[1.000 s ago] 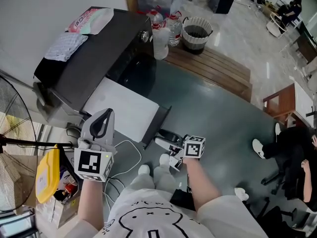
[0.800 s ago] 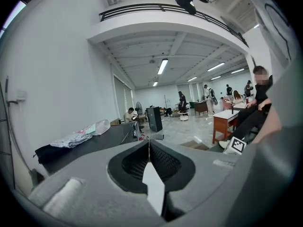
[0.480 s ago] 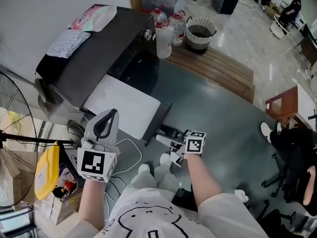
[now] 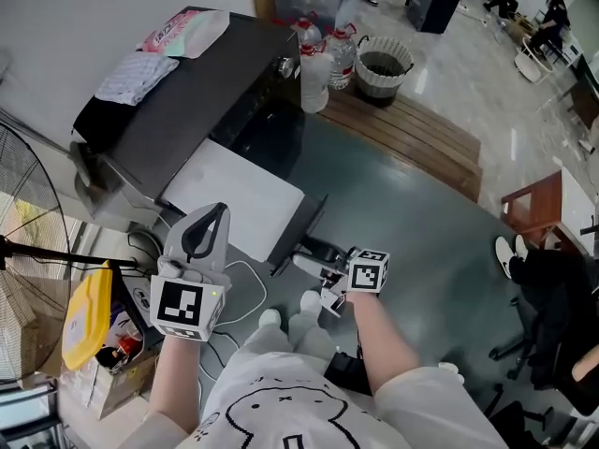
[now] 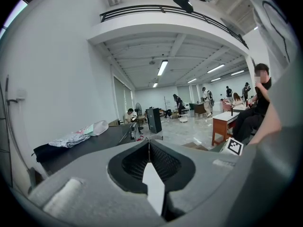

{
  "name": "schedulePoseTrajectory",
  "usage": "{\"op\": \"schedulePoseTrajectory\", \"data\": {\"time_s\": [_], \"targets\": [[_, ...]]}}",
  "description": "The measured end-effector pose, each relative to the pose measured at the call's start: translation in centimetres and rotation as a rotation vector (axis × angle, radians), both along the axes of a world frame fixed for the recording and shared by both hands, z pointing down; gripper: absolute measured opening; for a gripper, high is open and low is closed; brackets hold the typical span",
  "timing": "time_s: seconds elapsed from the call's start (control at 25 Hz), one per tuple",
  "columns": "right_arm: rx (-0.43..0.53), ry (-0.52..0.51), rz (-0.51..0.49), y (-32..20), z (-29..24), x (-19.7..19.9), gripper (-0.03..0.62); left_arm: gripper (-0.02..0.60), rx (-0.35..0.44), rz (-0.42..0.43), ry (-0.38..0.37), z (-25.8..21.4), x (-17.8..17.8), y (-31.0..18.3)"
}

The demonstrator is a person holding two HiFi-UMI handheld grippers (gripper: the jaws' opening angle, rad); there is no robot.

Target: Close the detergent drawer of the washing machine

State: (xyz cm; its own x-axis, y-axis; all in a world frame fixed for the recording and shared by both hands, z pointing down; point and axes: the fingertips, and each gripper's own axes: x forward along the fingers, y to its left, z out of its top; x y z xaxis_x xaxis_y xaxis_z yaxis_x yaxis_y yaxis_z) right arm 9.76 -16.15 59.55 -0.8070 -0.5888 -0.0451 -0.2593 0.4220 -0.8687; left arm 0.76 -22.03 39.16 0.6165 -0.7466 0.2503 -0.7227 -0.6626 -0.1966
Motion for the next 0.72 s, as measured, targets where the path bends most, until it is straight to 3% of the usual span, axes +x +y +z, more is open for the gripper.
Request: {"op": "schedulePoseTrajectory", "data": {"time_s": [0.72], "targets": [[-0.020,0.031,-0.043,-1.1,-0.9,-0.8,0.356,0.018,0.027,-0.080,0.029,-1.7,-1.2,-0.3]]}}
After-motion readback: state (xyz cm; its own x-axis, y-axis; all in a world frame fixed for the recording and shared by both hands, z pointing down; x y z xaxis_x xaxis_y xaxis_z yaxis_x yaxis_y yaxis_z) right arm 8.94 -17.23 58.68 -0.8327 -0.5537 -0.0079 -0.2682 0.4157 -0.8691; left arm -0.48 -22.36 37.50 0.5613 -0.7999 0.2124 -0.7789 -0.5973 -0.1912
